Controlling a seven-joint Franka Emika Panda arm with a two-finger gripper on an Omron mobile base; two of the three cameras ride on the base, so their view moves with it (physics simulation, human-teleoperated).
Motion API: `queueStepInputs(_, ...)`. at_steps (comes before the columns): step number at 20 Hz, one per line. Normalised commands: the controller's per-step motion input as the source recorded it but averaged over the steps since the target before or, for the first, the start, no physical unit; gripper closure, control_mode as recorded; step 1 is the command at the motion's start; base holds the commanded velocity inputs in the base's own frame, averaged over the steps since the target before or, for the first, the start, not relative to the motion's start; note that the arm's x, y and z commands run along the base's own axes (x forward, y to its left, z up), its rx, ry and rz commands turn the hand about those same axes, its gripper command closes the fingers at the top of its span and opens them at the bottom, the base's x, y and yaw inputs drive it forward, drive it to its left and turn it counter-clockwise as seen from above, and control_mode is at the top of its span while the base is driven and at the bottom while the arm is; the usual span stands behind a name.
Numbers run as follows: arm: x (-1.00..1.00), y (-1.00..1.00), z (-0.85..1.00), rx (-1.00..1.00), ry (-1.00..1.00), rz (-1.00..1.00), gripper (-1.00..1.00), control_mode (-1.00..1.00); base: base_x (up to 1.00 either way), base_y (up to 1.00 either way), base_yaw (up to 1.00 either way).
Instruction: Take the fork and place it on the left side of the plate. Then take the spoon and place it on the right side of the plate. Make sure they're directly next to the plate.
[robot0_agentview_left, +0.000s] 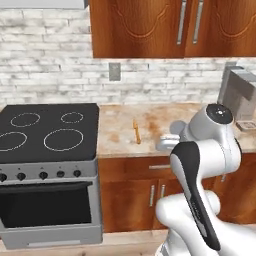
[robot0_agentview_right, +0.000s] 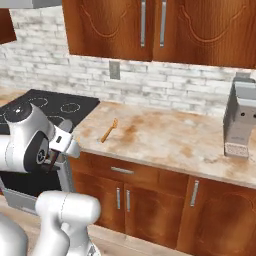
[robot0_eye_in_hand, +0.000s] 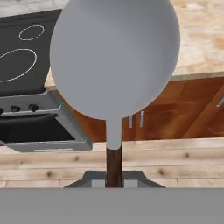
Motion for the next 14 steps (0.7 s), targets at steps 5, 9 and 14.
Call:
queueStepInputs(5, 0.0, 0.0, 0.0, 0.0, 0.0, 0.0, 1.0, 1.0, -0.29, 1.0, 0.36)
queueStepInputs(9, 0.0, 0.0, 0.0, 0.0, 0.0, 0.0, 1.0, 1.0, -0.25, 1.0, 0.4)
queueStepInputs(14, 0.0, 0.0, 0.0, 0.0, 0.0, 0.0, 1.0, 1.0, -0.13, 1.0, 0.39)
